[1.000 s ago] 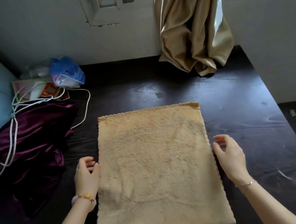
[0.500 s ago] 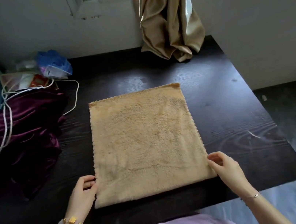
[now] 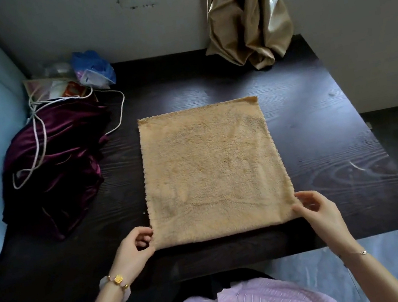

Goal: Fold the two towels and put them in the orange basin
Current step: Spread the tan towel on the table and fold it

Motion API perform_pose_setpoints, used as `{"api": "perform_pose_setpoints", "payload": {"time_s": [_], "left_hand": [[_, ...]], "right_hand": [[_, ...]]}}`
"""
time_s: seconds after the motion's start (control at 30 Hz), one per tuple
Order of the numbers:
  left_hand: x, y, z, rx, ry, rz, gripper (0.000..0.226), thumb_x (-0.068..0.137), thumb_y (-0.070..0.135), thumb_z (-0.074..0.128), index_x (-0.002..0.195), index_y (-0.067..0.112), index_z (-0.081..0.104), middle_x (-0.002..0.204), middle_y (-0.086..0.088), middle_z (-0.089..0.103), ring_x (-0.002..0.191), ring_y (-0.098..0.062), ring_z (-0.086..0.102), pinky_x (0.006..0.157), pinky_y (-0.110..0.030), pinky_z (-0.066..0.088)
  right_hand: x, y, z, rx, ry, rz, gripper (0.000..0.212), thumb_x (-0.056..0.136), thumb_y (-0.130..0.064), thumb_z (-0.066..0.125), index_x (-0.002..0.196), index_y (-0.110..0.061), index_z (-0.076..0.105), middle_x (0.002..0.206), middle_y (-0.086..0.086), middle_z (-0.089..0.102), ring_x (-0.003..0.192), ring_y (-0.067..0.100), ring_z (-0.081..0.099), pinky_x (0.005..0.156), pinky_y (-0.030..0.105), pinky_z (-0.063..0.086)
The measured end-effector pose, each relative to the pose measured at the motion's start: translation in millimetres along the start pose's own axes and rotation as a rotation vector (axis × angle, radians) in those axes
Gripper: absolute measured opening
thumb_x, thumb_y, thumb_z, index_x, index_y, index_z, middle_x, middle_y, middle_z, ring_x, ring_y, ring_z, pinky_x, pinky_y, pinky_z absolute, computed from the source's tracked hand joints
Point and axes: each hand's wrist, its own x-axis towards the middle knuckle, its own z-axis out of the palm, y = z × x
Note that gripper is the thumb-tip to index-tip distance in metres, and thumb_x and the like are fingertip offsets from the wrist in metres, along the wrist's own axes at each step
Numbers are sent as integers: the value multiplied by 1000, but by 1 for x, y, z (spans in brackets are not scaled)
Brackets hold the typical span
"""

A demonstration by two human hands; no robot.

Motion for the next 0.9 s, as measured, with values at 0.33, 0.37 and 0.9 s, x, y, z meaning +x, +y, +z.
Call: {"api": "perform_pose_setpoints", "payload": {"time_s": [0.33,0.37,0.9], "left_hand": [[0,-3,4,339,-35,22,31,75,31,74,97,25,53,93,7,48,93,-9,43,73,-20,36],[2,-1,4,365,-48,24,32,76,33,73,98,23,52,96,7,47,95,-10,42,76,-21,36],[-38,11,19,-247,233,74,6,88,21,62,89,16,65,92,4,64,87,-10,57,80,-23,45]], "right_hand": [[-2,0,-5,3,-94,90,24,80,-19,71,102,-20,64,92,-5,71,91,6,64,74,20,44],[0,0,-5,-15,-104,89,23,80,-20,71,102,-20,64,94,-6,70,92,6,63,75,21,44],[-8,5,-19,185,-162,-1,11,83,-27,69,85,-18,73,85,-2,74,83,12,68,78,31,52]]}}
